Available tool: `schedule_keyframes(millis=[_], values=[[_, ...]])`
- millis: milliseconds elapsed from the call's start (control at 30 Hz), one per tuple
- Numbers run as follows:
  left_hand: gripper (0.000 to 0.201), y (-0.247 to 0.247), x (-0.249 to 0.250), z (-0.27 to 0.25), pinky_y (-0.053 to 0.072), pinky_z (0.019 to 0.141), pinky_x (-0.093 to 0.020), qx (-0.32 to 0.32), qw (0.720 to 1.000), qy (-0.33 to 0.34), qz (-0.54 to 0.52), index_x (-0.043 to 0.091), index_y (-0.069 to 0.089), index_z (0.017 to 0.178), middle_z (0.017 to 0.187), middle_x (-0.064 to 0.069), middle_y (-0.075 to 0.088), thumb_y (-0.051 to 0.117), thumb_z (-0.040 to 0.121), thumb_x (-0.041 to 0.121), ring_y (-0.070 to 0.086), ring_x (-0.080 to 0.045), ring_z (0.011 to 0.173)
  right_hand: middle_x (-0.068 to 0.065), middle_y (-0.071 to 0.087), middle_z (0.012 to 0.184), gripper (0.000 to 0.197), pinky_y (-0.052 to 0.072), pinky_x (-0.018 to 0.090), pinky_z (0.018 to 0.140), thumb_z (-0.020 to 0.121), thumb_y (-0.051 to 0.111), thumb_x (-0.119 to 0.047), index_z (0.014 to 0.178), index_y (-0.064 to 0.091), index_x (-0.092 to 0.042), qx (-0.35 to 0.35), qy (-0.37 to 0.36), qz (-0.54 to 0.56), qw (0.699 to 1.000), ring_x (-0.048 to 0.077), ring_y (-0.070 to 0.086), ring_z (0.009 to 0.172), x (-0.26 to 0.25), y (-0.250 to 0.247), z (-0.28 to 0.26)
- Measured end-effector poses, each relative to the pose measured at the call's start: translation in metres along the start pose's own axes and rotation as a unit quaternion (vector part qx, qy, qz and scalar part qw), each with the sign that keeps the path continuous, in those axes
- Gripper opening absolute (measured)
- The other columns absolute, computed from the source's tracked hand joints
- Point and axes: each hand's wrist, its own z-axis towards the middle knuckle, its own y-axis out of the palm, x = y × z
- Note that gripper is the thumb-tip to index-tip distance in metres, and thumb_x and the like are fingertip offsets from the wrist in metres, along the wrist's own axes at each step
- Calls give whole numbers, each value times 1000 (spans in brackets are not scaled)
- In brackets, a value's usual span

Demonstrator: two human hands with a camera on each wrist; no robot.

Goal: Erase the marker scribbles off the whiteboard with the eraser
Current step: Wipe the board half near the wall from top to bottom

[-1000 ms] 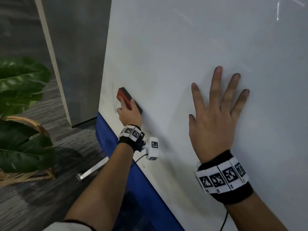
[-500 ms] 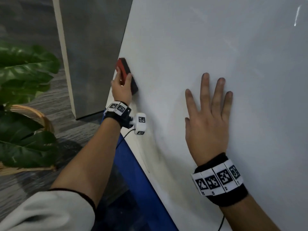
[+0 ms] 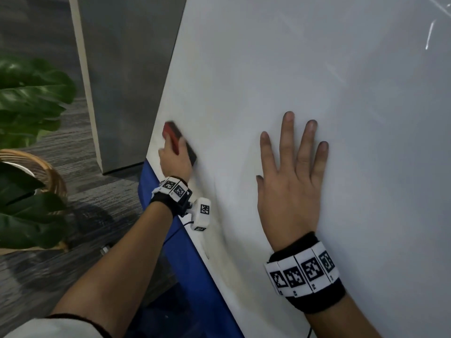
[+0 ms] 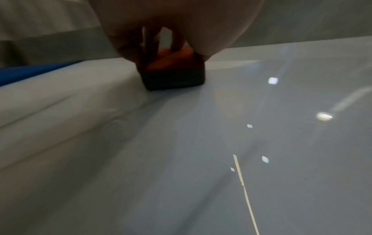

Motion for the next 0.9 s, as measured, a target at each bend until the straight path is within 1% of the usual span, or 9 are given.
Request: schedule_keyframes(millis=[100,167,233,333,467,633,733,800,900], values=[[60,0,39,-17,48,89,-21,16,984,167,-54,30,31,158,110,0,45,50,103,46,55,-14,93,19,-3,171,87,-13,53,125,91,74,-17,163,24,-14,-1,-6,3,1000,44,-6,155,1,0,-2],[60,2,34,-18,48,87,-28,22,974,224,-31,34,28,159,105,0,43,47,103,49,56,-21,93,19,-3,171,86,-13,52,125,93,72,-18,163,23,-14,1,-11,1,1000,43,-6,155,1,0,-3],[61,5,-6,-9,50,91,-38,27,987,160,18,35,23,160,108,-7,50,41,104,51,58,-33,98,19,-4,171,85,-13,52,125,94,71,-18,163,22,-13,-2,-16,-5,1000,43,-7,155,2,0,-4],[61,8,-81,-19,51,96,-49,-6,996,-31,81,29,17,162,123,-29,58,36,107,48,60,-46,108,18,-7,170,81,-13,52,124,98,66,-21,163,19,-12,-3,-23,-14,1000,43,-9,155,2,0,-6],[60,6,-85,-57,47,103,-47,-33,995,-62,68,24,17,163,131,-30,55,37,108,42,56,-46,118,18,-10,170,79,-14,52,124,100,62,-22,164,17,-12,-7,-36,-21,999,43,-9,155,3,0,-6],[61,0,17,-101,44,91,-15,-29,984,170,-44,31,24,160,115,-2,50,46,105,46,56,-14,103,18,0,171,72,-11,49,126,95,66,-14,159,32,-10,-2,-44,24,999,42,-2,157,8,-8,-8],[64,-1,30,-104,47,89,-19,-42,966,253,-39,37,21,159,106,0,46,48,102,49,55,-16,97,17,10,170,69,-5,50,127,88,71,-5,151,45,-9,8,-43,61,997,39,6,157,16,-15,-18],[66,-4,4,-83,50,88,-33,-22,978,205,20,34,19,161,107,-3,48,46,103,49,57,-26,98,17,14,170,71,-5,52,127,84,75,-3,149,49,-10,8,-31,63,998,39,9,157,25,-20,-29],[68,-10,-47,-56,52,94,-47,-64,993,15,100,28,7,163,122,-20,56,38,106,48,59,-40,109,16,15,170,71,-7,52,127,83,75,-2,149,50,-11,1,-29,45,999,39,9,157,38,-21,-49]])
